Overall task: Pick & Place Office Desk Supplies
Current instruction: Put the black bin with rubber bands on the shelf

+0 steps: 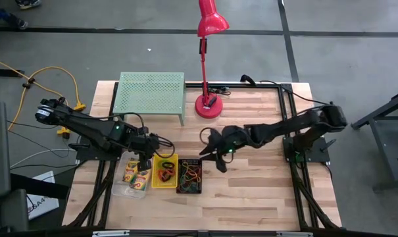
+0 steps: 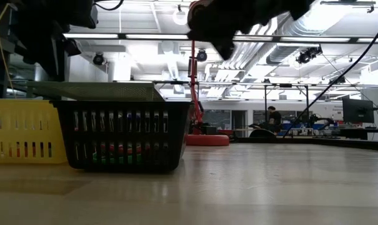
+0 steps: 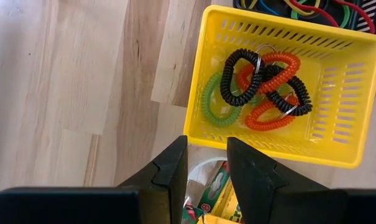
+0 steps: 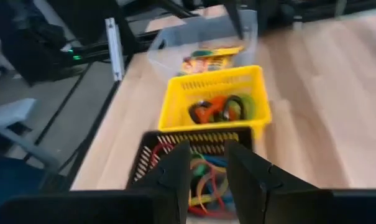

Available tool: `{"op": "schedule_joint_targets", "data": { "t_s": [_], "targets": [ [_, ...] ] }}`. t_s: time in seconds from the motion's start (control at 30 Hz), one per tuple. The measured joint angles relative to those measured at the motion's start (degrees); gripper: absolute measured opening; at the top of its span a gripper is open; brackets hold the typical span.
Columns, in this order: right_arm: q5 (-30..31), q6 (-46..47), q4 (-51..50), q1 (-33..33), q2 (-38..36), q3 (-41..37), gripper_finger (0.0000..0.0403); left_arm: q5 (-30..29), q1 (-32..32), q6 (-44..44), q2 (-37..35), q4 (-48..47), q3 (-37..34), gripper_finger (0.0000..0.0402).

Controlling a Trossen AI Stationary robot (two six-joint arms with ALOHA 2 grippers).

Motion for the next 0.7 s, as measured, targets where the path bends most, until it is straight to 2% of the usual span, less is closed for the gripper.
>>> {"op": "schedule_joint_targets", "data": {
  "t_s": [0.17, 0.43, 0.7],
  "targets": [
    [0.8, -3.7, 0.0, 0.2, 6.9, 3.3, 0.0087, -0.2, 0.0, 0.0, 0.1, 0.3, 0.0, 0.0107],
    [7.6, -5.9, -3.0, 0.5, 10.5, 4.2, 0.0087, -0.9, 0.0, 0.0, 0.1, 0.7, 0.0, 0.0107],
    [6.9, -7.2, -4.7, -0.4, 13.1, 3.8, 0.0087, -0.9, 0.0, 0.0, 0.0, 1.7, 0.0, 0.0107]
  ]
}}
